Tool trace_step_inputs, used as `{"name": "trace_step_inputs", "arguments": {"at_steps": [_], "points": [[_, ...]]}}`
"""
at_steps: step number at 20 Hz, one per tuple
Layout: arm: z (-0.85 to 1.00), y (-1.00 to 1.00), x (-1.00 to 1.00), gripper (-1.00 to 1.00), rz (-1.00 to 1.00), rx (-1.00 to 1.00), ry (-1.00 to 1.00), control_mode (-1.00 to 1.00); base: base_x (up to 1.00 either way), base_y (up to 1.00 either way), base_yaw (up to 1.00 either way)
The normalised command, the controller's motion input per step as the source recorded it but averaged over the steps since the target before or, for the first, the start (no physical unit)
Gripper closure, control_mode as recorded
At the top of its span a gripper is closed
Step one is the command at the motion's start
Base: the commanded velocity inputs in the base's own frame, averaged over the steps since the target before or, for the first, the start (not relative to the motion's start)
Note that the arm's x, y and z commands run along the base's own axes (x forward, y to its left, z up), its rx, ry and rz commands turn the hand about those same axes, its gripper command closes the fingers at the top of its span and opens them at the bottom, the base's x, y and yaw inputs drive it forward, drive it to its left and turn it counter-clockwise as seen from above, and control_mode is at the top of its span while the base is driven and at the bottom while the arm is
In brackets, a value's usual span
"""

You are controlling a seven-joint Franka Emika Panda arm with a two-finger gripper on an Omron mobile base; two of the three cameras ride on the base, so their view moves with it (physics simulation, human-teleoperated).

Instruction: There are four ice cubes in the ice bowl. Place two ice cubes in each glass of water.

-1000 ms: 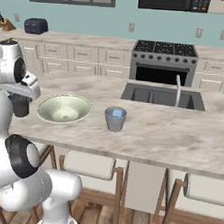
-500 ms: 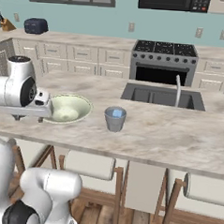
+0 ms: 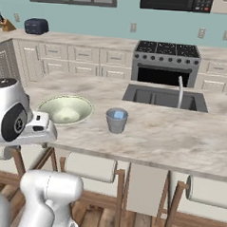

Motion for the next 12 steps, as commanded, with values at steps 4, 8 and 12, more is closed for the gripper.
{"name": "trace_step_inputs", "arguments": {"at_steps": [4,8,12], "points": [[-0.11,-0.70,-0.50,-1.00,-0.07,-0.18,-0.20,-1.00,0.00,0.00,0.00],[-0.32,-0.46,-0.12,-1.00,-0.10,-0.15,-0.34,-1.00,0.00,0.00,0.00],[-0.34,-0.29,0.09,-1.00,-0.13,0.00,-0.37,-1.00,0.00,0.00,0.00]]}}
